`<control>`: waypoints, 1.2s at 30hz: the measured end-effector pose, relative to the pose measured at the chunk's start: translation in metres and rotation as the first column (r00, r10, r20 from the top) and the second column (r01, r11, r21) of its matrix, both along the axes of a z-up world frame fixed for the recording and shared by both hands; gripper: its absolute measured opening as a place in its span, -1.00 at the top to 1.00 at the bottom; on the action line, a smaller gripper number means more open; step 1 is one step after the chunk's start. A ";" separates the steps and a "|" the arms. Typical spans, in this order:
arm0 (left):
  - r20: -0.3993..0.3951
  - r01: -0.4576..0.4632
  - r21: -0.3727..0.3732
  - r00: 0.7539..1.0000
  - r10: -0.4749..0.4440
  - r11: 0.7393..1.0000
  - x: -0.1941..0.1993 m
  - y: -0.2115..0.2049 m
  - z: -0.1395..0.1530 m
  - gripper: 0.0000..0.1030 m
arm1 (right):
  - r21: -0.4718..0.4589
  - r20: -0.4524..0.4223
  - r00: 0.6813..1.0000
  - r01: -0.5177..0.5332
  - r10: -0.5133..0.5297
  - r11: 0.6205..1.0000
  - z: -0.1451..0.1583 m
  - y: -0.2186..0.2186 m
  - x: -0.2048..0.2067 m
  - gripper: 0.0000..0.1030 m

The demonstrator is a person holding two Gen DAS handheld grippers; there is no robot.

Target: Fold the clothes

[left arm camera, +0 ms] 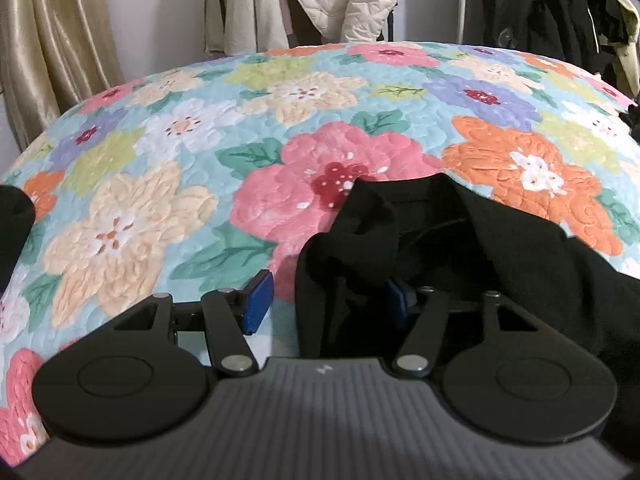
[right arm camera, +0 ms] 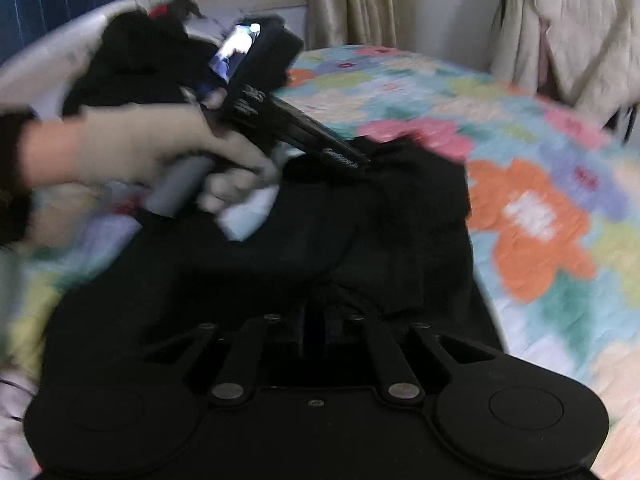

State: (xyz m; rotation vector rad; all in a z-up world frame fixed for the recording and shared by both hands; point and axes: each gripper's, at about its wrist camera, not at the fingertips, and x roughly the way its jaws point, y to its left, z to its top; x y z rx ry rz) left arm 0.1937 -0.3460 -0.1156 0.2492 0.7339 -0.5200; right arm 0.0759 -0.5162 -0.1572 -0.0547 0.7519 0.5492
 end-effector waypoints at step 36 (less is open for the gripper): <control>0.145 0.039 -0.038 0.989 -0.033 0.999 -0.049 -0.025 0.050 -0.75 | -0.082 0.104 0.596 0.803 -0.796 0.591 0.024 -0.186 -0.016 0.16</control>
